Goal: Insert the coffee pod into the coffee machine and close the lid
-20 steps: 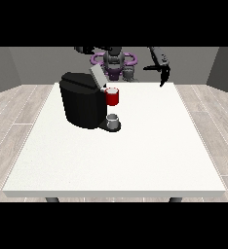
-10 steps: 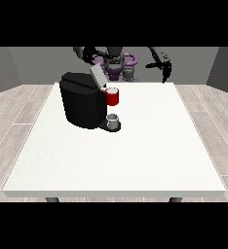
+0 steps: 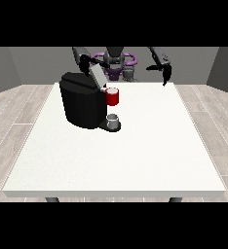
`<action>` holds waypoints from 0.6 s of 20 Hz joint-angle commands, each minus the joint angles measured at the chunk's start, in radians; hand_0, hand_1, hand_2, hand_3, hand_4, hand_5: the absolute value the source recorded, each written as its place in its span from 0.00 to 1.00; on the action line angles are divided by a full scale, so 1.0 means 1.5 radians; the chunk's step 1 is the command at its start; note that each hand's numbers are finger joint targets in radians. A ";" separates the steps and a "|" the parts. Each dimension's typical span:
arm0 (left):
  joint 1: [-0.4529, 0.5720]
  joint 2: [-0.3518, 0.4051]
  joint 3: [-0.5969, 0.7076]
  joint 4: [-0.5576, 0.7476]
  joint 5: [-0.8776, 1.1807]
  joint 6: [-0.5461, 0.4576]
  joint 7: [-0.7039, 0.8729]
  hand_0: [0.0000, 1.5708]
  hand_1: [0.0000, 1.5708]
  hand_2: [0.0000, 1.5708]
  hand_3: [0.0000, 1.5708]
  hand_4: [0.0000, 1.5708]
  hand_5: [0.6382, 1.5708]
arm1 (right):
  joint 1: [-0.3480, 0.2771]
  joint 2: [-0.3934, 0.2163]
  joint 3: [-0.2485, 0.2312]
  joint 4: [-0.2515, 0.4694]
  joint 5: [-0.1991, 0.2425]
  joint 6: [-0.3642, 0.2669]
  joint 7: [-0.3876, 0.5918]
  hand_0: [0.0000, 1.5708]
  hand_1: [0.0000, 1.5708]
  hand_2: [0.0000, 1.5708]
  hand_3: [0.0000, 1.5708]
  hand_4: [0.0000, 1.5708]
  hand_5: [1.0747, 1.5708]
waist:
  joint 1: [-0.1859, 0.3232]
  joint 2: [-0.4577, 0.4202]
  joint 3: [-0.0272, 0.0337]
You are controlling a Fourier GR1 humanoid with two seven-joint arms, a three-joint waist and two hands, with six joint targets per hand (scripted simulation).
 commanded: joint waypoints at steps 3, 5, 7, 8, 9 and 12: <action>-0.008 0.019 -0.007 0.008 -0.013 0.001 -0.040 0.00 0.00 0.00 0.00 0.23 1.00 | -0.051 -0.006 -0.035 0.087 -0.009 -0.010 -0.044 0.00 0.00 0.00 0.00 0.27 1.00 | 0.008 0.037 -0.0001; 0.013 0.018 -0.012 -0.015 0.004 -0.019 -0.018 0.00 0.00 0.00 0.00 0.21 1.00 | -0.057 -0.038 -0.062 0.097 -0.029 0.015 -0.056 0.00 0.00 0.00 0.00 0.28 1.00 | 0.017 0.028 0.0000; -0.017 0.013 -0.010 -0.026 0.021 -0.020 0.019 0.00 0.00 0.00 0.00 0.25 1.00 | -0.084 -0.031 -0.058 0.118 -0.017 -0.003 -0.050 0.00 0.00 0.00 0.00 0.27 1.00 | 0.028 0.038 0.0000; -0.045 0.012 0.010 0.038 0.009 0.013 -0.028 0.00 0.00 0.00 0.00 0.25 1.00 | -0.085 -0.022 -0.034 0.089 -0.017 0.016 -0.034 0.00 0.00 0.00 0.00 0.28 1.00 | -0.009 0.051 -0.0003; -0.055 0.021 0.019 0.021 0.017 0.023 0.032 0.00 0.00 0.00 0.00 0.24 1.00 | -0.081 -0.009 -0.027 0.090 -0.006 -0.006 -0.011 0.00 0.00 0.00 0.00 0.28 1.00 | -0.009 0.025 -0.0001; -0.052 0.006 0.001 0.055 0.001 0.028 -0.024 0.00 0.00 0.00 0.00 0.22 1.00 | -0.108 -0.004 -0.025 0.109 -0.009 -0.002 -0.022 0.00 0.00 0.00 0.00 0.15 1.00 | -0.007 0.043 -0.0003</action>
